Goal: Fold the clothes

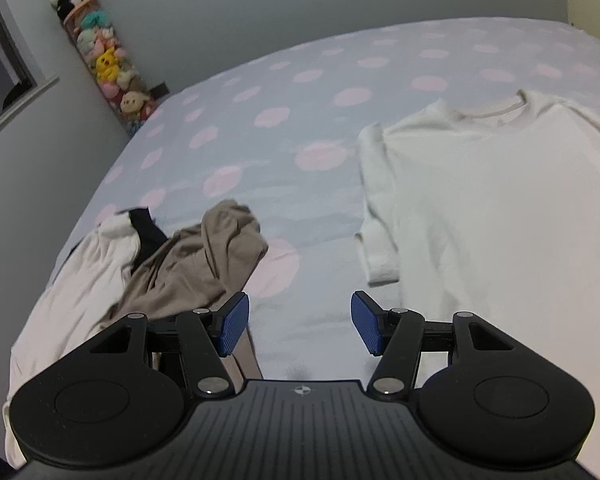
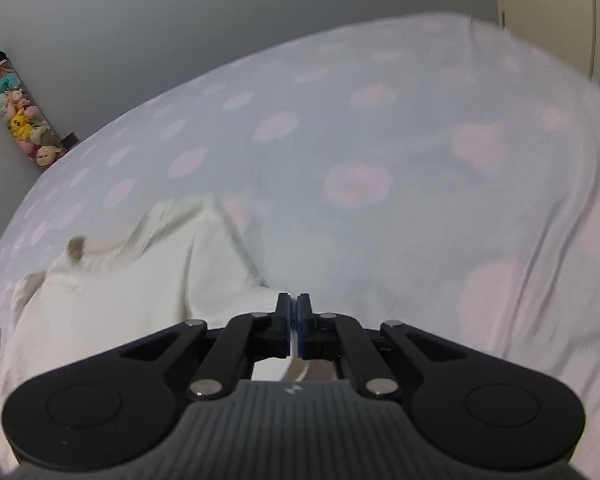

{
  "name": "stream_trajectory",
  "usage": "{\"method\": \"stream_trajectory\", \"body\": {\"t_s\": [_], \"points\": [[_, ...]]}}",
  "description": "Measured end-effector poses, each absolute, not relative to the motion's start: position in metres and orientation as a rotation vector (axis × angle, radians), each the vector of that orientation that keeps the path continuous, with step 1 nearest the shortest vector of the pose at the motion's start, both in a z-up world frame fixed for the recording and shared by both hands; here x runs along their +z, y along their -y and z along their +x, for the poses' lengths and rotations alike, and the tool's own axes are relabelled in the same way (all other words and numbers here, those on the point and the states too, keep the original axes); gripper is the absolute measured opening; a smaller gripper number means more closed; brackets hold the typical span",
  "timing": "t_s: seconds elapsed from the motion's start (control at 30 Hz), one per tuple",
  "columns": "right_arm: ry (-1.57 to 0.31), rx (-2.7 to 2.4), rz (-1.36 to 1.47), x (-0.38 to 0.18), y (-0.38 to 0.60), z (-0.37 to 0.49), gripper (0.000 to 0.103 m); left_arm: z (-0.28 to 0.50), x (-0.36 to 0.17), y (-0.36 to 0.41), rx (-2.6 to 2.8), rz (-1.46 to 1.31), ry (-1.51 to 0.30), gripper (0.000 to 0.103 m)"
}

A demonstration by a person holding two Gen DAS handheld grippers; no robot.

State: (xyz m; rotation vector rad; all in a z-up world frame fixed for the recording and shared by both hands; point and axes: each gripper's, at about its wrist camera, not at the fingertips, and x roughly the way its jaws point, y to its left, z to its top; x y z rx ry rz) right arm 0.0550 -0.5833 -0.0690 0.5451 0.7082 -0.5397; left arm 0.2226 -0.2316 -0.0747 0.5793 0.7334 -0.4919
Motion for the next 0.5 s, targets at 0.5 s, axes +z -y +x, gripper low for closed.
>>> {"method": "stream_trajectory", "body": {"t_s": [0.5], "points": [[-0.853, -0.761, 0.394, -0.123, 0.671, 0.095, 0.003, 0.265, -0.117, 0.231, -0.432, 0.52, -0.854, 0.055]]}}
